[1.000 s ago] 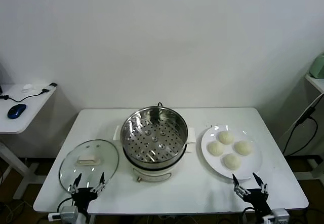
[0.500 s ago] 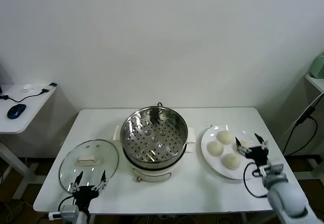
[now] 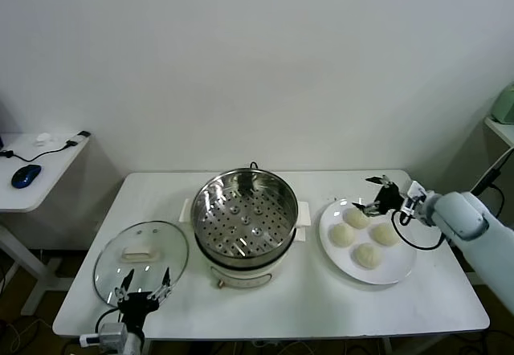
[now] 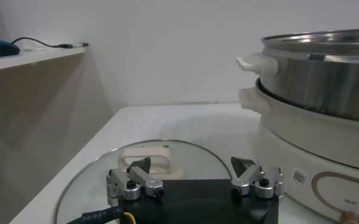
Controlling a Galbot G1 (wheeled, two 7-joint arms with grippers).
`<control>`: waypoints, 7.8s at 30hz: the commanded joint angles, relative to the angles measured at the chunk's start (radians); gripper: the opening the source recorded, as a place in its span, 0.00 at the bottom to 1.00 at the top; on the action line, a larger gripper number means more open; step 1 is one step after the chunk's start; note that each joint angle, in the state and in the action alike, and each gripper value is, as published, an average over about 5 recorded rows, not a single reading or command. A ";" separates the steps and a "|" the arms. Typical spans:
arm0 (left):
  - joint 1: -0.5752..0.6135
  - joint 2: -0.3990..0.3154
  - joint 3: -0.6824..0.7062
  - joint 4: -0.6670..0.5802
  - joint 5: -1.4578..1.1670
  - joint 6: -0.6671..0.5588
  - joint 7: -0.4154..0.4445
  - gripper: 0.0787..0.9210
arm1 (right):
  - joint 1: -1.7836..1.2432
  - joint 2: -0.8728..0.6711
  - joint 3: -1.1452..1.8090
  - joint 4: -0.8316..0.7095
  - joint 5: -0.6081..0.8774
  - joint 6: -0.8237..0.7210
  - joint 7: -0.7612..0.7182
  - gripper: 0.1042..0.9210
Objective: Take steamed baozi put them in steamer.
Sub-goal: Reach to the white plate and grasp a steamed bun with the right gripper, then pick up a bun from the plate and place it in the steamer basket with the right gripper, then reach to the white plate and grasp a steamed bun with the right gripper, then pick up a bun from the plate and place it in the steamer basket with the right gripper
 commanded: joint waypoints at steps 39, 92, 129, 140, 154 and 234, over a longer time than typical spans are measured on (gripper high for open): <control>-0.006 -0.009 0.011 0.064 0.005 -0.049 -0.006 0.88 | 0.367 0.588 -0.416 -0.887 -0.298 0.213 -0.268 0.88; -0.014 -0.015 0.030 0.067 0.023 -0.058 -0.009 0.88 | 1.043 0.762 -1.085 -0.089 0.072 0.764 -0.217 0.60; -0.020 -0.015 0.043 0.074 0.022 -0.068 -0.024 0.88 | 0.688 0.943 -0.843 -0.623 -0.287 0.969 -0.101 0.86; -0.013 -0.018 0.045 0.059 0.023 -0.068 -0.022 0.88 | 1.062 0.684 -1.115 -0.388 0.423 0.780 -0.250 0.88; -0.016 -0.015 0.043 0.059 0.025 -0.071 -0.021 0.88 | 1.126 0.119 -1.489 0.053 0.528 0.028 -0.094 0.88; -0.008 -0.028 0.049 0.049 0.057 -0.085 -0.019 0.88 | 1.088 0.786 -1.167 0.056 1.023 -0.344 0.228 0.66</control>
